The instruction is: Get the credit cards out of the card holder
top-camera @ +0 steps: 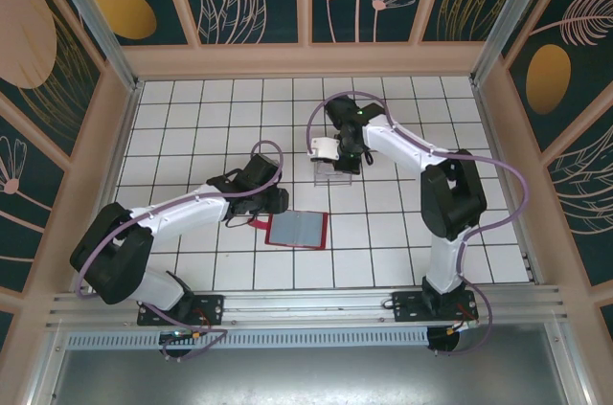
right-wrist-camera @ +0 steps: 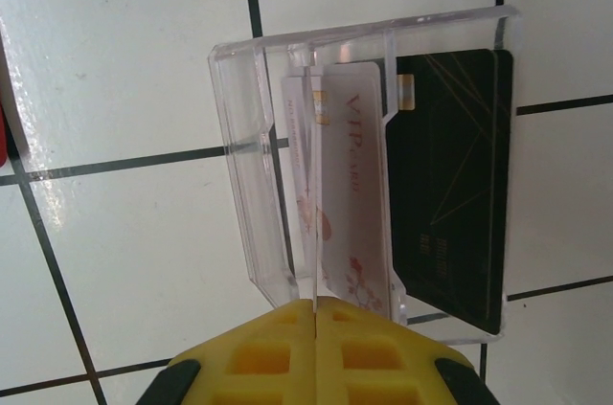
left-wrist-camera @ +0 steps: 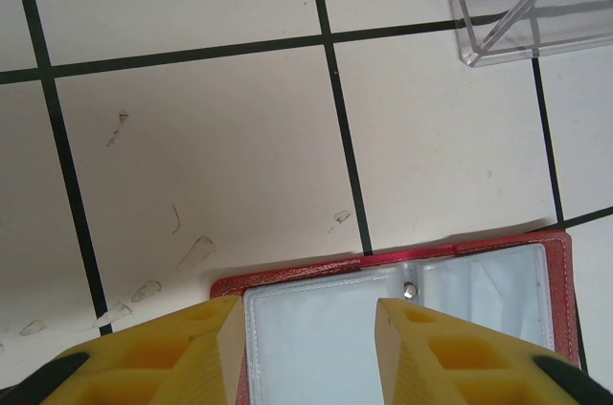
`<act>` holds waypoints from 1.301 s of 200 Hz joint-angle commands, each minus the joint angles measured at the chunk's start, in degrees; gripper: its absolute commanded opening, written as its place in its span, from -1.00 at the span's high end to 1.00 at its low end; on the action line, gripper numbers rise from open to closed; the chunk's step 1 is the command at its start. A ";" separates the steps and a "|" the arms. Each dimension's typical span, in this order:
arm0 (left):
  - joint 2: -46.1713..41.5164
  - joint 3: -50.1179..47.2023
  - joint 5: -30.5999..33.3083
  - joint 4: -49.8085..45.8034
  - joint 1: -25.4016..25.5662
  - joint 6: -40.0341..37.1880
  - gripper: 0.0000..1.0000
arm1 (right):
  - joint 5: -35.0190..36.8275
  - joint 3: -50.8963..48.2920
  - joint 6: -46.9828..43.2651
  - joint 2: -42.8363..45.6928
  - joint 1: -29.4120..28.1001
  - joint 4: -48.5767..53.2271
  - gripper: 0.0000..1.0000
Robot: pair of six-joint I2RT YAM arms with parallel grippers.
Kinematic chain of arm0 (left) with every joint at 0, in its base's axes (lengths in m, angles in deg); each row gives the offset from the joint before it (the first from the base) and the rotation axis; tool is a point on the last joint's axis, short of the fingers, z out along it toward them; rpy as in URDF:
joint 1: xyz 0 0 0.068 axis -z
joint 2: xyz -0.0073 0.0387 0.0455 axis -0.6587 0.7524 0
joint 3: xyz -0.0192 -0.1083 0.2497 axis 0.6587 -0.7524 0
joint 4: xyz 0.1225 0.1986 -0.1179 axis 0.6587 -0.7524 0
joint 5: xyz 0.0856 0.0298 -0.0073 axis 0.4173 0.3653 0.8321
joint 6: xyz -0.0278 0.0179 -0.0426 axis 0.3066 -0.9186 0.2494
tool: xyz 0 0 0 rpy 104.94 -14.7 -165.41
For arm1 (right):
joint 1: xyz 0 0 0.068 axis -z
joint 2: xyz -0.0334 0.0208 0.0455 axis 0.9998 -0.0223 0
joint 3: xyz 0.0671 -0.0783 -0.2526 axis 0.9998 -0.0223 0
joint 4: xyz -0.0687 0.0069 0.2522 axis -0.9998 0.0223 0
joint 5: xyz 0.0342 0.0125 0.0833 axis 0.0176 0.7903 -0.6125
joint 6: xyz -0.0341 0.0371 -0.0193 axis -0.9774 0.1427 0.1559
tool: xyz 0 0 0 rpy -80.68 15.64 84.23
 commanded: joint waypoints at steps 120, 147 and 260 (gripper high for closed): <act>-3.24 -0.49 3.49 -0.64 -0.05 -0.69 0.17 | 1.63 -0.88 -1.47 0.90 -0.32 -5.56 0.47; -2.85 0.69 3.93 -1.28 0.00 -0.93 0.16 | 2.77 -3.88 -1.19 4.63 0.04 -10.83 0.39; -1.33 6.11 9.56 -3.41 -0.41 -2.87 0.00 | 3.87 -17.82 11.33 16.27 1.09 -30.07 -0.03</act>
